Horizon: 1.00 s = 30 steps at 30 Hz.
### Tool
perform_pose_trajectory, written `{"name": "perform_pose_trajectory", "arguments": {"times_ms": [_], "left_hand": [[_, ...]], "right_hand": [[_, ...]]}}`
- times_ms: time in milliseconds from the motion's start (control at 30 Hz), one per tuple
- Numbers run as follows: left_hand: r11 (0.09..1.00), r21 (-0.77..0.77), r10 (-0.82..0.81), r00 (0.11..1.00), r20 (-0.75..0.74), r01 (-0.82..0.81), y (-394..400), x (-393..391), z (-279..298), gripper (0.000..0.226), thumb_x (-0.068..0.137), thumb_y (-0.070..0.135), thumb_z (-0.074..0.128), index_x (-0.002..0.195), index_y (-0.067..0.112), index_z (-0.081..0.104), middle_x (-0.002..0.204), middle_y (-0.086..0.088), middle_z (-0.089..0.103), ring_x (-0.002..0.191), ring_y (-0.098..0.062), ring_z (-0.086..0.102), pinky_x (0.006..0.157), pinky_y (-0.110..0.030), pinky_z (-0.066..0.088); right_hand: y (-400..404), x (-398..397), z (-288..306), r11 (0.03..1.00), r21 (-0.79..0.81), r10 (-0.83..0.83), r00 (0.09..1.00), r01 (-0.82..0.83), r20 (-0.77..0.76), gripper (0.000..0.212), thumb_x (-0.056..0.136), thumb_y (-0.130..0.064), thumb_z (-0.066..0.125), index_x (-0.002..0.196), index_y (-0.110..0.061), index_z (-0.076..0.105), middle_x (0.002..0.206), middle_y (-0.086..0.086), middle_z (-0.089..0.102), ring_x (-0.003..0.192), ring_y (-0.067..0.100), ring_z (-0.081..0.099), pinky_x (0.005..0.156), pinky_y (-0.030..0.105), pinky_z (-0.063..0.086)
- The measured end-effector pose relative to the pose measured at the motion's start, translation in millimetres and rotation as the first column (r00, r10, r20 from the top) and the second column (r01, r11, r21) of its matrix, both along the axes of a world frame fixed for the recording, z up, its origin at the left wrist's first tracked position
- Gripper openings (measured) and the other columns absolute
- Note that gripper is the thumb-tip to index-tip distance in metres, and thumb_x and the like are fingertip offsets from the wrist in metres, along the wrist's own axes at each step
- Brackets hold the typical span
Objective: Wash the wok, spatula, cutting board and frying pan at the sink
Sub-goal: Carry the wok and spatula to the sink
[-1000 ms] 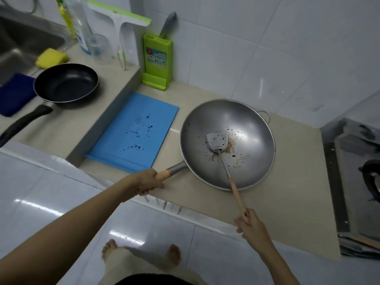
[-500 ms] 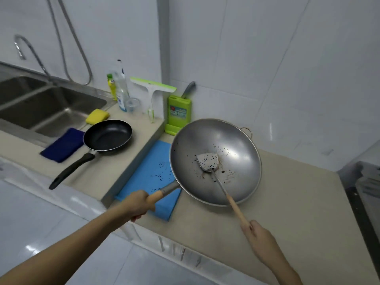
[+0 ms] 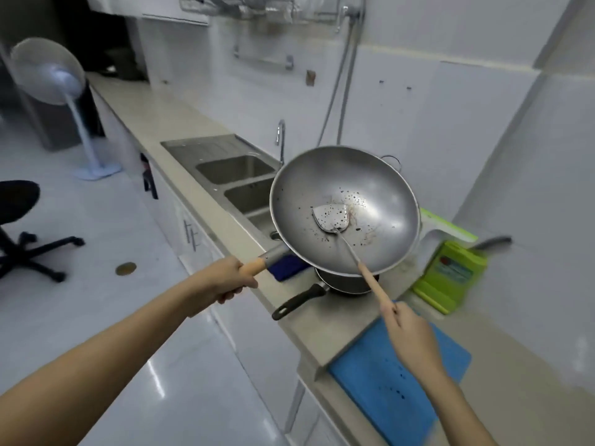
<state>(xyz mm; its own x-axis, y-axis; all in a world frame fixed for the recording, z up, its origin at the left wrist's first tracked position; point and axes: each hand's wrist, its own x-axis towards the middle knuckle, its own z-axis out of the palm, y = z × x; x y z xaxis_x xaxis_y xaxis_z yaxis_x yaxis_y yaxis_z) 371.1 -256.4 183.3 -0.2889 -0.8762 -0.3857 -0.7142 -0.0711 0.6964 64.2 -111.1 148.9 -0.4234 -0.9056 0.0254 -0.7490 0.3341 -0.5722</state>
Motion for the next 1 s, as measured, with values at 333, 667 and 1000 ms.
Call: {"name": "perform_pose_trajectory", "arguments": {"times_ms": [333, 667, 1000], "left_hand": [[0.948, 0.103, 0.306, 0.950, -0.053, -0.300, -69.3, 133.1, -20.3, 0.019, 0.086, 0.019, 0.066, 0.080, 0.005, 0.055, 0.061, -0.006, 0.050, 0.045, -0.015, 0.044, 0.041, -0.023, 0.036], [0.874, 0.110, 0.479, 0.878, -0.032, -0.473, -197.3, 189.4, -46.0, 0.023, 0.088, 0.017, 0.065, 0.077, 0.006, 0.048, 0.061, -0.009, 0.048, 0.045, -0.016, 0.042, 0.043, -0.023, 0.035], [0.927, 0.150, 0.342, 0.939, 0.042, -0.344, -333.2, 201.0, -54.2, 0.024, 0.089, 0.021, 0.065, 0.078, 0.006, 0.049, 0.063, -0.010, 0.049, 0.046, -0.015, 0.041, 0.042, -0.024, 0.035]], "right_hand": [[-121.5, 120.0, -11.1, 0.984, -0.048, 0.178, 0.979, -0.174, 0.097, 0.039, 0.098, -0.039, 0.040, 0.072, -0.012, 0.049, 0.061, 0.001, 0.053, 0.059, 0.018, 0.053, 0.053, 0.031, 0.035], [-237.7, 103.2, -24.9, 0.996, -0.083, -0.021, 0.985, 0.036, 0.171, 0.034, 0.099, -0.028, 0.042, 0.069, -0.012, 0.050, 0.064, 0.007, 0.055, 0.060, 0.017, 0.051, 0.054, 0.028, 0.036], [-381.7, 77.4, -75.5, 0.971, 0.231, -0.088, 0.989, 0.060, 0.115, 0.042, 0.102, -0.028, 0.034, 0.071, -0.011, 0.057, 0.071, 0.009, 0.060, 0.071, 0.028, 0.055, 0.057, 0.033, 0.034]]}}
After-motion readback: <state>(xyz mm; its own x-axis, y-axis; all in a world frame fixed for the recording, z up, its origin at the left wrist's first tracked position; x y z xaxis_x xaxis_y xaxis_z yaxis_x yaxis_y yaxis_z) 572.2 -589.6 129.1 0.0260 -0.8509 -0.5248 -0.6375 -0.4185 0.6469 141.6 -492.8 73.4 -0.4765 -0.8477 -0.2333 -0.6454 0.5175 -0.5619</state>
